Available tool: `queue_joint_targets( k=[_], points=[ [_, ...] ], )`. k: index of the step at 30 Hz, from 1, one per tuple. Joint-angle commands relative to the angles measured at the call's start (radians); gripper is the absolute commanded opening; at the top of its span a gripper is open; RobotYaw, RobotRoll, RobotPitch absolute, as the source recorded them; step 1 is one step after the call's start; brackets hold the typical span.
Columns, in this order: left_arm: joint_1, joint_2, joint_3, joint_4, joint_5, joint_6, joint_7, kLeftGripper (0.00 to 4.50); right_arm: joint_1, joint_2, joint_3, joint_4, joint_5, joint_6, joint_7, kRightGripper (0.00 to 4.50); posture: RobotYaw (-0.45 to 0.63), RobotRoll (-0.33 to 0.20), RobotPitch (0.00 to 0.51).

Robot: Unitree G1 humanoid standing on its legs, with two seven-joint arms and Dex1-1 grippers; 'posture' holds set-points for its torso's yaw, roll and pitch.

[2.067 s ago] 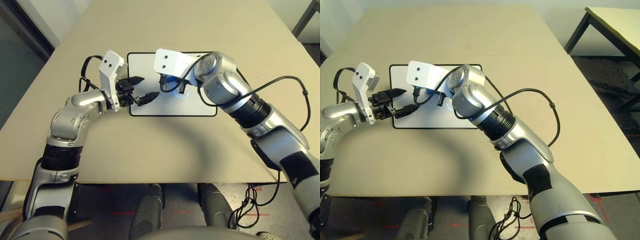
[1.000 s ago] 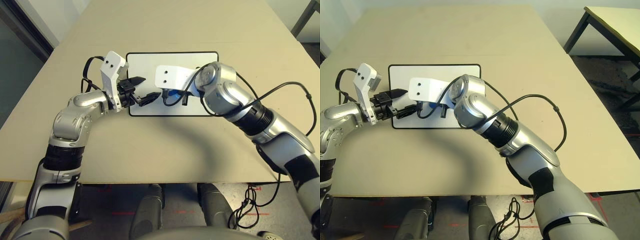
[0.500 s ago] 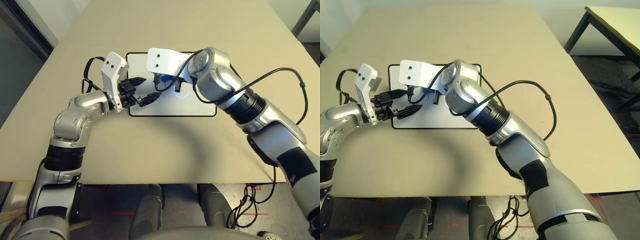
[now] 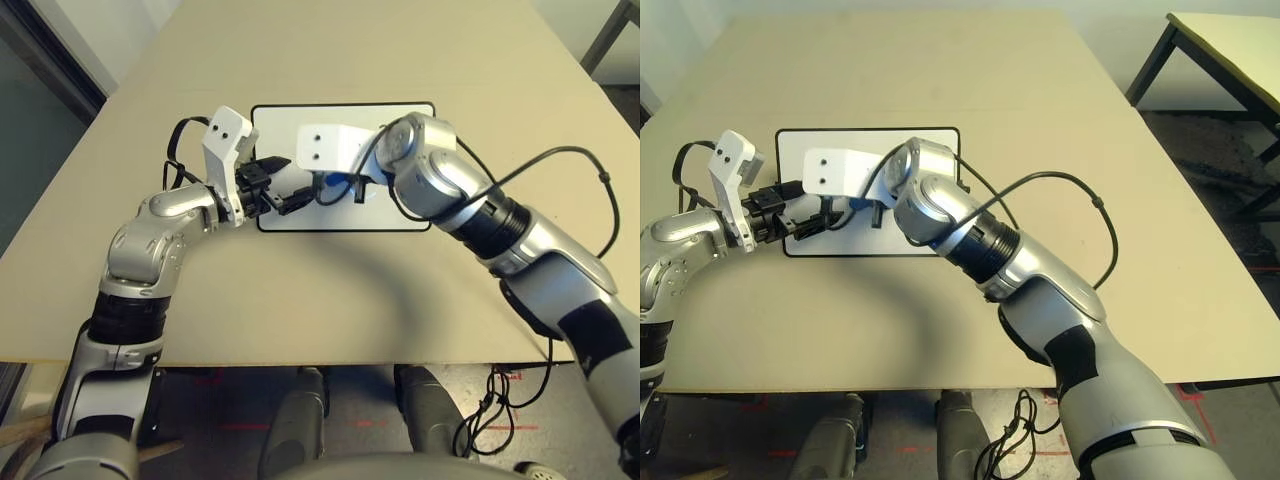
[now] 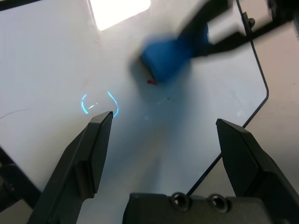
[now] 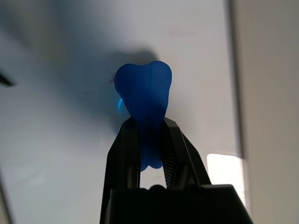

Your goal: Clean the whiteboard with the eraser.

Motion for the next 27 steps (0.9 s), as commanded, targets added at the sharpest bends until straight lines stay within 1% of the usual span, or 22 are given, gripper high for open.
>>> queue_joint_targets(
  k=[1,4,8,11,16,18,22,27],
  points=[
    [0.007,0.008,-0.003,-0.013,0.000,0.005,-0.005,4.50,0.048,-0.008,0.033,-0.062,0.001,0.010,0.042,0.57,0.02,0.000,0.184],
    [0.007,0.010,-0.003,-0.013,0.000,0.004,-0.007,4.50,0.116,-0.051,0.092,-0.179,-0.013,0.045,0.100,0.57,0.02,0.000,0.182],
    [0.001,0.009,-0.005,-0.009,0.001,0.003,-0.007,4.50,0.143,-0.074,0.121,-0.244,-0.019,0.075,0.128,0.57,0.02,0.000,0.178],
    [-0.004,0.007,-0.007,-0.007,0.001,0.004,-0.007,4.50,0.125,-0.062,0.108,-0.216,-0.018,0.072,0.113,0.57,0.02,0.000,0.179],
    [-0.004,0.006,-0.009,-0.004,0.002,0.002,-0.009,4.50,0.036,0.012,0.014,-0.059,-0.005,0.019,0.012,0.57,0.02,0.000,0.180],
    [-0.004,0.004,-0.009,-0.006,0.001,0.003,-0.007,4.50,0.021,0.026,0.002,-0.026,-0.003,0.003,-0.002,0.57,0.02,0.000,0.180],
    [-0.003,0.003,-0.008,-0.009,0.000,0.005,-0.005,4.50,0.043,0.018,0.021,-0.048,-0.007,0.008,0.022,0.57,0.02,0.000,0.181],
    [0.005,0.005,-0.005,-0.010,0.000,0.004,-0.005,4.50,0.109,-0.031,0.085,-0.158,-0.024,0.041,0.096,0.57,0.02,0.000,0.181]
  ],
)
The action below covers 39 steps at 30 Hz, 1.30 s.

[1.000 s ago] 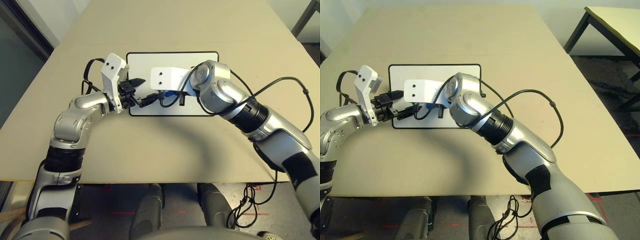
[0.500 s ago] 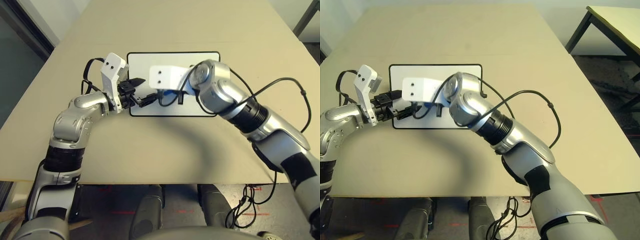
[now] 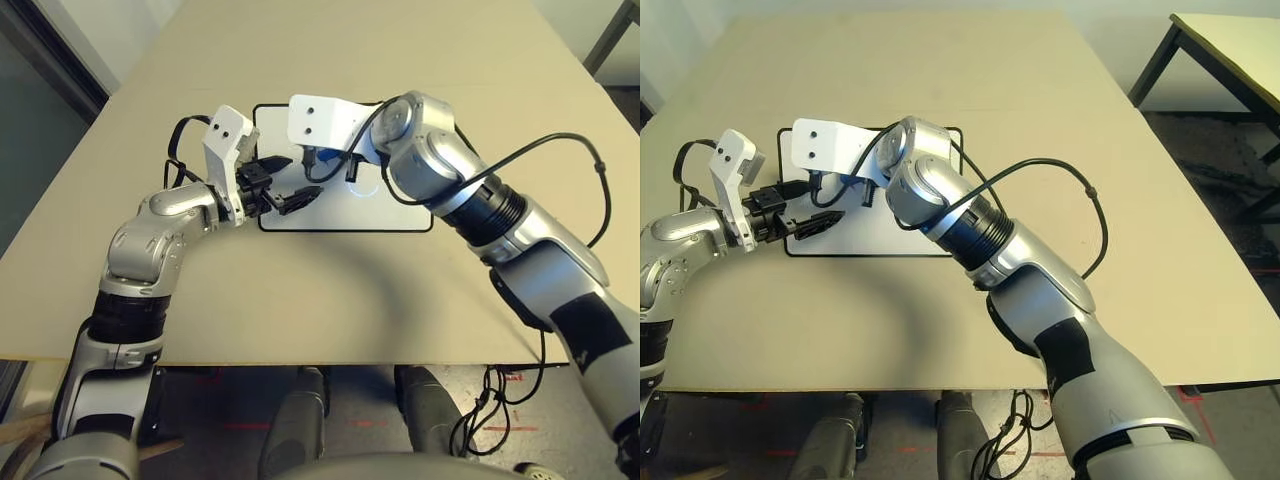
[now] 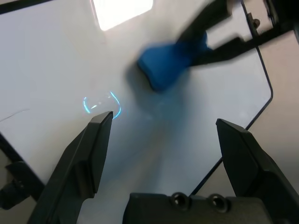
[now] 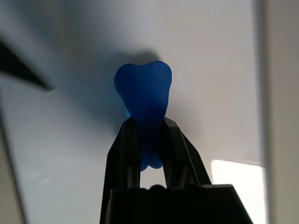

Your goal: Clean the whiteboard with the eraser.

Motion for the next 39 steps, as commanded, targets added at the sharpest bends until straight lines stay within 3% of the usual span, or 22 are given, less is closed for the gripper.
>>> queue_joint_targets(
  k=[1,12,22,39],
  points=[
    [0.010,0.005,-0.003,-0.010,0.001,0.003,-0.003,4.50,0.029,-0.020,0.051,-0.070,-0.011,0.021,0.050,0.57,0.02,0.000,0.181],
    [0.006,0.001,-0.003,-0.004,0.003,-0.001,0.001,4.50,-0.092,0.075,-0.050,0.120,0.006,-0.050,-0.059,0.57,0.02,0.000,0.177],
    [0.020,-0.001,0.004,-0.012,0.001,0.001,0.008,4.50,-0.045,0.051,0.002,0.050,-0.015,-0.039,0.013,0.57,0.03,0.000,0.174],
    [-0.014,0.053,0.037,0.040,0.005,0.007,0.002,4.50,-0.069,0.051,-0.009,0.117,-0.025,-0.082,0.000,0.57,0.03,0.000,0.167]
  ],
)
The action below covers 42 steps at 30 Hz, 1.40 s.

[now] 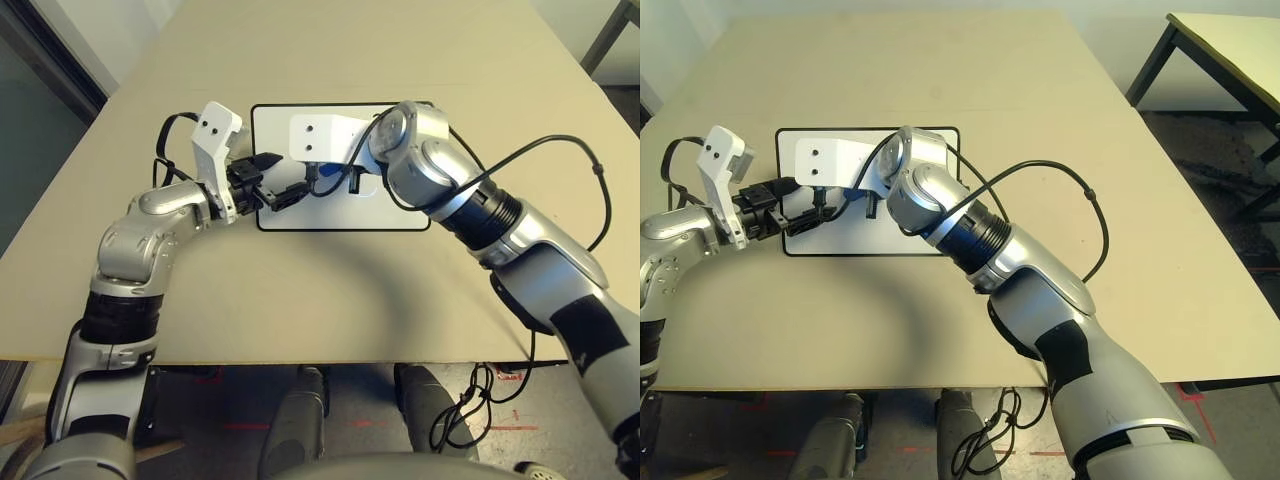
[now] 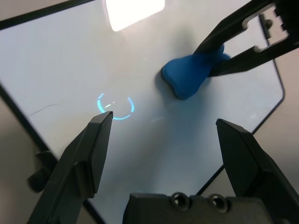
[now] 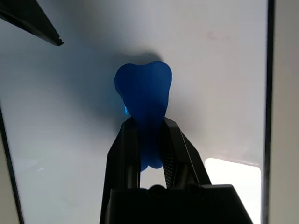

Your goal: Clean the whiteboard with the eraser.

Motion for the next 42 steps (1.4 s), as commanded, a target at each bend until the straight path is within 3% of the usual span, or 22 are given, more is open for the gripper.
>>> queue_joint_targets(
  k=[1,7,18,28,37,42],
  points=[
    [-0.007,0.015,0.005,0.016,0.005,0.001,-0.009,4.50,0.018,0.000,0.008,-0.043,-0.005,0.006,0.021,0.57,0.03,0.000,0.167],
    [-0.005,0.021,0.003,0.013,0.003,0.003,-0.011,4.50,0.092,-0.040,0.064,-0.158,-0.021,0.041,0.081,0.57,0.03,0.000,0.167],
    [0.002,0.015,-0.001,0.004,0.000,0.006,-0.011,4.50,-0.029,0.022,-0.040,0.036,0.002,-0.019,-0.026,0.57,0.03,0.000,0.163],
    [0.001,0.008,-0.006,0.005,0.000,0.005,-0.012,4.50,0.083,-0.029,0.048,-0.132,-0.025,0.035,0.077,0.57,0.03,0.000,0.160],
    [0.004,0.004,-0.008,0.002,0.000,0.004,-0.010,4.50,-0.014,0.026,-0.035,0.029,-0.012,-0.016,-0.021,0.57,0.04,0.000,0.153],
    [0.007,-0.003,-0.008,-0.006,-0.001,0.007,-0.008,4.50,0.025,0.018,-0.004,-0.008,-0.022,-0.007,0.012,0.57,0.04,0.000,0.152]
  ],
)
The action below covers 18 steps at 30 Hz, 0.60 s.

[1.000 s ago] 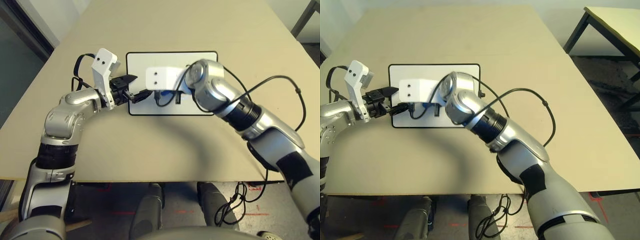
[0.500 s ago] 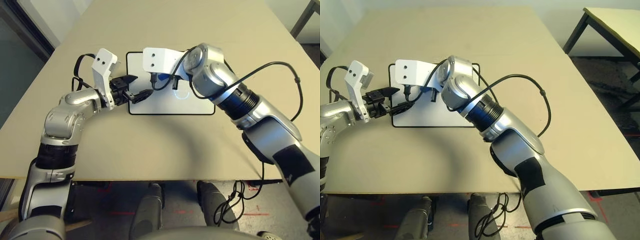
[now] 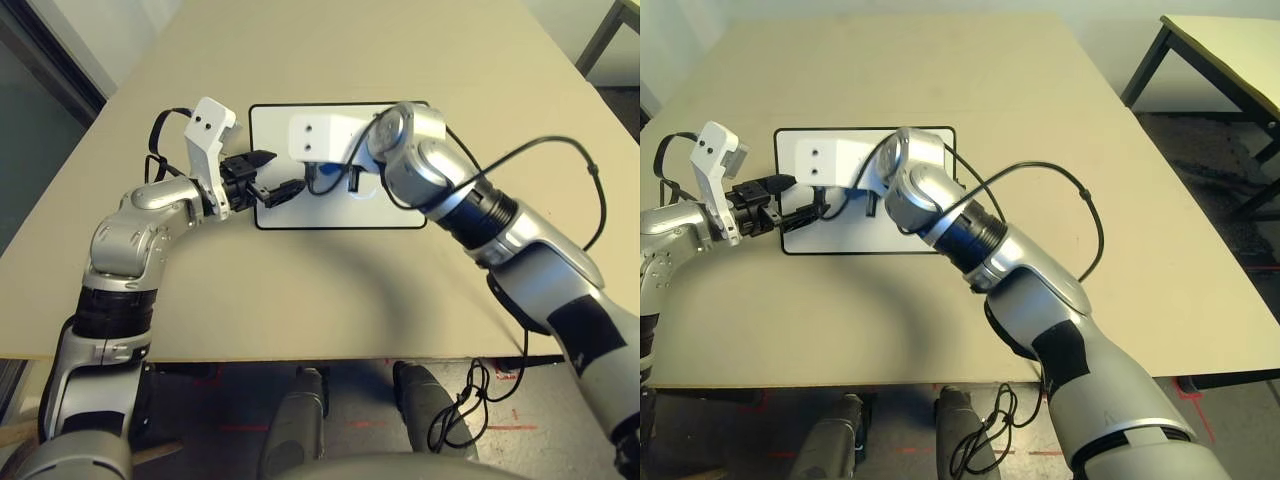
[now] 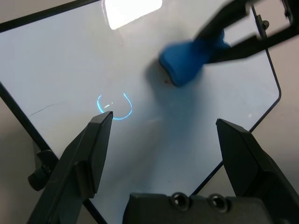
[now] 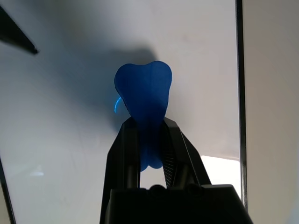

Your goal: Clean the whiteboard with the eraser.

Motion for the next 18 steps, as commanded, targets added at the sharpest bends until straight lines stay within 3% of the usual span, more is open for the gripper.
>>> queue_joint_targets(
  k=[1,6,18],
  points=[
    [0.014,-0.002,-0.007,-0.016,0.000,0.006,0.000,4.50,0.047,-0.009,0.034,-0.050,-0.006,0.008,0.039,0.57,0.04,0.000,0.151],
    [0.016,-0.003,-0.005,-0.020,-0.001,0.008,0.002,4.50,0.079,-0.025,0.055,-0.068,-0.022,0.008,0.061,0.57,0.04,0.000,0.153],
    [0.036,-0.013,0.002,-0.046,-0.008,0.020,0.020,4.50,0.010,0.022,0.006,0.088,-0.016,-0.057,-0.001,0.57,0.05,0.000,0.156]
  ],
)
